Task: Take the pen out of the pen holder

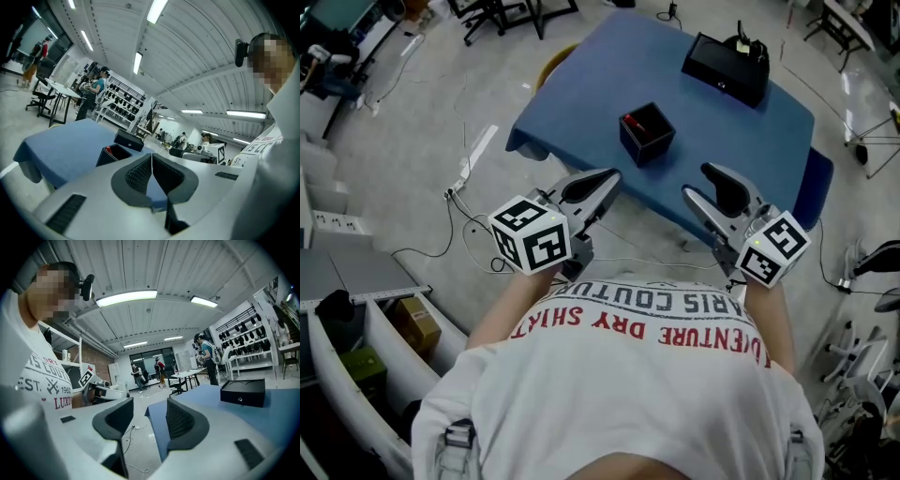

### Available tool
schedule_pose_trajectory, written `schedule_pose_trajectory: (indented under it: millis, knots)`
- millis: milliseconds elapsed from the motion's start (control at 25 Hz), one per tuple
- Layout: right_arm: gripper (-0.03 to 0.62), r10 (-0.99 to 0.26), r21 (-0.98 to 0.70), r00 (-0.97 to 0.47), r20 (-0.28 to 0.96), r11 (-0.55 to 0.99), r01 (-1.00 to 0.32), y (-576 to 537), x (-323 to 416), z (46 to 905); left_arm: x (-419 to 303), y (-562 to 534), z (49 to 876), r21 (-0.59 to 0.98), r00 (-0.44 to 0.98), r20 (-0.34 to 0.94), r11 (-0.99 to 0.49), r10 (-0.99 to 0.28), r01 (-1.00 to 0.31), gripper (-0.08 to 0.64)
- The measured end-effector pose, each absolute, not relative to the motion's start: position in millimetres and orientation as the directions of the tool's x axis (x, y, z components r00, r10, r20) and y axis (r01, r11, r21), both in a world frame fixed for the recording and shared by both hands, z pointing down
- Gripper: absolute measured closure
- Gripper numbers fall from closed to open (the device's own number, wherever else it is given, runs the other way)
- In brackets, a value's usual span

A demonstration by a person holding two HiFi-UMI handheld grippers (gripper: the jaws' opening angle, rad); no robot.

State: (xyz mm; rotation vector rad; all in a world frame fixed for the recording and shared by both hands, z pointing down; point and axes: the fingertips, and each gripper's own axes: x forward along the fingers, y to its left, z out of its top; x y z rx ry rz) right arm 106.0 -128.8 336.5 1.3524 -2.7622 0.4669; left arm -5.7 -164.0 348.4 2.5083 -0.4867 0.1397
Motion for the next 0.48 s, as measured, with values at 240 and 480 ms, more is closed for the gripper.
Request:
schedule_pose_trajectory:
  millis: [240,480]
  knots:
    - [0.383,-0.754,-0.193,-0.63,0.185,0.601,-0.776,-158,101,342,-4,-181,352,0.506,0.922,0.217,-0.771,-0.321,-0.387,0.528]
    - [0.383,-0.727,-0.102,-0.636,0.259,0.634,-0.767,-179,90,355,-4,-186,355,0.501,0.916,0.221,-0.767,-0.334,-0.401,0.528]
